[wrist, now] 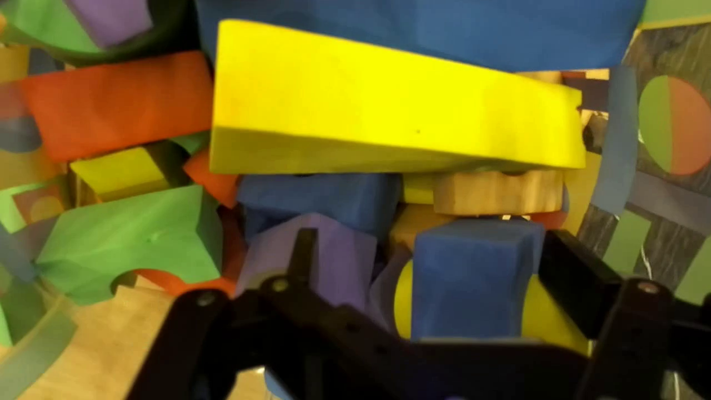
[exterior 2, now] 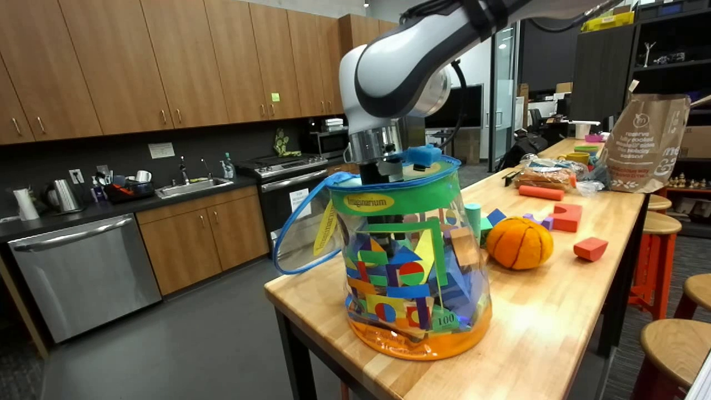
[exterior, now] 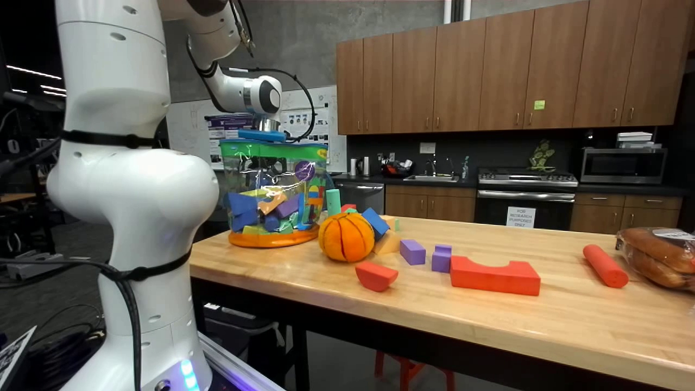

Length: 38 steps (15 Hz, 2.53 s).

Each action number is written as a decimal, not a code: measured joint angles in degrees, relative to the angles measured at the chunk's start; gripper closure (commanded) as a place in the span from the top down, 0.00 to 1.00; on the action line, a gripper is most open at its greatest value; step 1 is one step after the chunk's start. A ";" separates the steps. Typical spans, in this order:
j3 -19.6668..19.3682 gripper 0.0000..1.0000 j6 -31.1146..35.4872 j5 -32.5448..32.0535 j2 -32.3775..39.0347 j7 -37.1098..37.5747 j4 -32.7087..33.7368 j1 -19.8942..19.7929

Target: Remove a piece made of a blue and yellow block from the clear bag and put it on the table

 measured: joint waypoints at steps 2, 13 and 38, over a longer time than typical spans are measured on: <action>-0.07 1.00 3.60 0.10 0.40 -1.73 0.12 -0.03; -0.74 0.59 12.69 7.64 1.89 -13.20 0.11 -1.10; -7.62 0.26 23.55 -1.97 -14.71 -6.35 -6.18 -5.82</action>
